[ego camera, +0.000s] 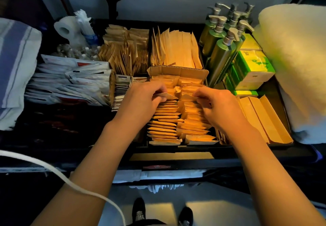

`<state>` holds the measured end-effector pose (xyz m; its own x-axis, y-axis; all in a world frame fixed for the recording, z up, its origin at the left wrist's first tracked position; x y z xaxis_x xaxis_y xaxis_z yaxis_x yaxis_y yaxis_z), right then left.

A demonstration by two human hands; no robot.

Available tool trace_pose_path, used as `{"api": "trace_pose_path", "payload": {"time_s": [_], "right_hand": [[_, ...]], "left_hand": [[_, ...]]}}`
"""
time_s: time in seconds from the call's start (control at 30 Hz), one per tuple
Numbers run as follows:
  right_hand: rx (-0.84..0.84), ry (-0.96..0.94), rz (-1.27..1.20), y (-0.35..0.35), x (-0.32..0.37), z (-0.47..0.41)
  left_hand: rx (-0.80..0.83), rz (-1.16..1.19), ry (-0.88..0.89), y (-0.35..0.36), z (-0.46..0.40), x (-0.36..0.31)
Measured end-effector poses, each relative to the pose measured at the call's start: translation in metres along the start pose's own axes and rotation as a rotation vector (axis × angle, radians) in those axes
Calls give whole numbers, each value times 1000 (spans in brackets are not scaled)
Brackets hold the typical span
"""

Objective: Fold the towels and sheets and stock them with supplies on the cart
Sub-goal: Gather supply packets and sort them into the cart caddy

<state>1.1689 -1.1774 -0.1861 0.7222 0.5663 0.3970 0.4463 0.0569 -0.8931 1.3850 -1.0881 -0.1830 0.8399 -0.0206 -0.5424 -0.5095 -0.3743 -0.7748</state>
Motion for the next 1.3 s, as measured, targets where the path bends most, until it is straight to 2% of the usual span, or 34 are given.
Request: {"api": "trace_pose_path", "payload": {"time_s": [0.1, 0.33, 0.53, 0.6, 0.7, 0.87, 1.03, 1.3], "right_hand": [[11, 8, -26, 8, -4, -1], [9, -20, -11, 11, -3, -4], [-47, -87, -140, 5, 9, -5], [-54, -117, -191, 6, 16, -7], [-22, -143, -203, 10, 30, -11], [94, -177, -105, 18, 49, -20], [172, -140, 76, 18, 50, -31], [143, -167, 226, 30, 50, -35]], "left_hand": [[50, -2, 40, 3, -1, 4], [181, -103, 0, 12, -4, 2], [-24, -46, 54, -8, -6, -4], [-40, -38, 59, -10, -6, -2], [30, -50, 32, -5, -6, 0], [119, -146, 17, 5, -11, 2], [-52, -117, -10, -1, -4, 20], [39, -145, -74, 6, 0, 34]]}}
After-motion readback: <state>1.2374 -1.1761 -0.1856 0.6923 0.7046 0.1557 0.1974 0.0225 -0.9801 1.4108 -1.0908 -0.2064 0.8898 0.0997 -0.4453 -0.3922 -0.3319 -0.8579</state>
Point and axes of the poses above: each hand's wrist, its own z-axis away from the middle knuckle, its own y-axis out of the palm, x = y × z, the point moved 2 cm from there along -z, towards the middle knuckle, and after that the axes turned 1 degree about -x, right-handed, at the moved point
